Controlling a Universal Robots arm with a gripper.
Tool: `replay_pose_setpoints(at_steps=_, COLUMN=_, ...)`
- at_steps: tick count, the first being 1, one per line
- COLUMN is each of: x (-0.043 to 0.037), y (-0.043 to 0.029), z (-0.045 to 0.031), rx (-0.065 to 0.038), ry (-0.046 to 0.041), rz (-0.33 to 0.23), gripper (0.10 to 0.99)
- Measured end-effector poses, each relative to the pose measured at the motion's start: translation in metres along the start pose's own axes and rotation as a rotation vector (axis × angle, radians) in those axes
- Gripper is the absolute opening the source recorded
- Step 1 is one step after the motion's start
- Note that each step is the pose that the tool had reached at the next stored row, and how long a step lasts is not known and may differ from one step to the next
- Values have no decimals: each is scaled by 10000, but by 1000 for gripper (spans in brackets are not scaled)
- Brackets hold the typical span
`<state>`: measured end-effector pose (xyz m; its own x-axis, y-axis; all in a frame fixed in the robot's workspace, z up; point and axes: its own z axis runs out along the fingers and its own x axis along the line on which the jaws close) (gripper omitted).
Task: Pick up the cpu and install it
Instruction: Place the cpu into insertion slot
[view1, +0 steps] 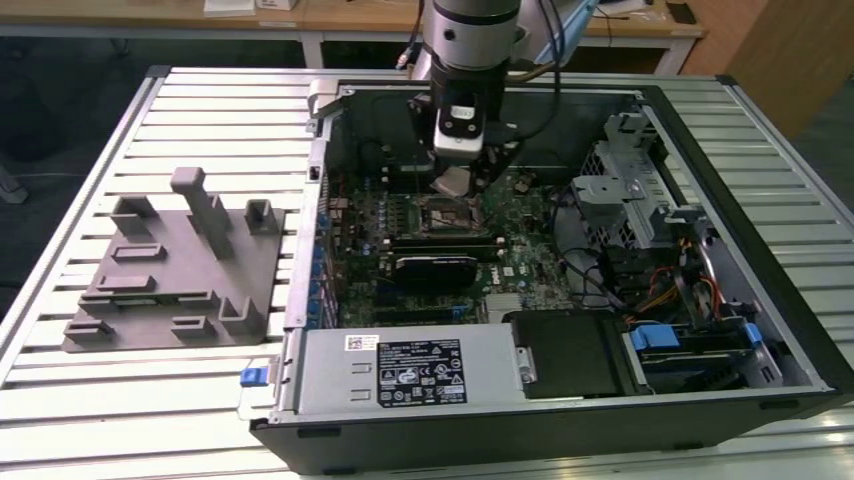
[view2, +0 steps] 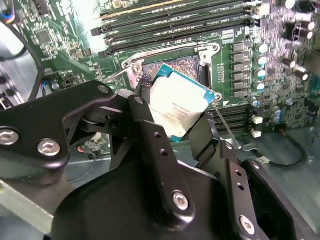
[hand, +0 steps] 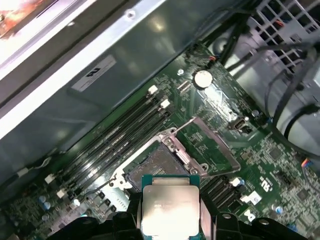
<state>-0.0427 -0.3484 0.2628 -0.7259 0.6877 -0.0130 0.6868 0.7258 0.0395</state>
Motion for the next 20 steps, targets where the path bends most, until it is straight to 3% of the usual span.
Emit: replay_pose_setpoints(at_steps=20, x=0, y=-1, z=19, rx=40, ry=-127, rz=3225, gripper=541)
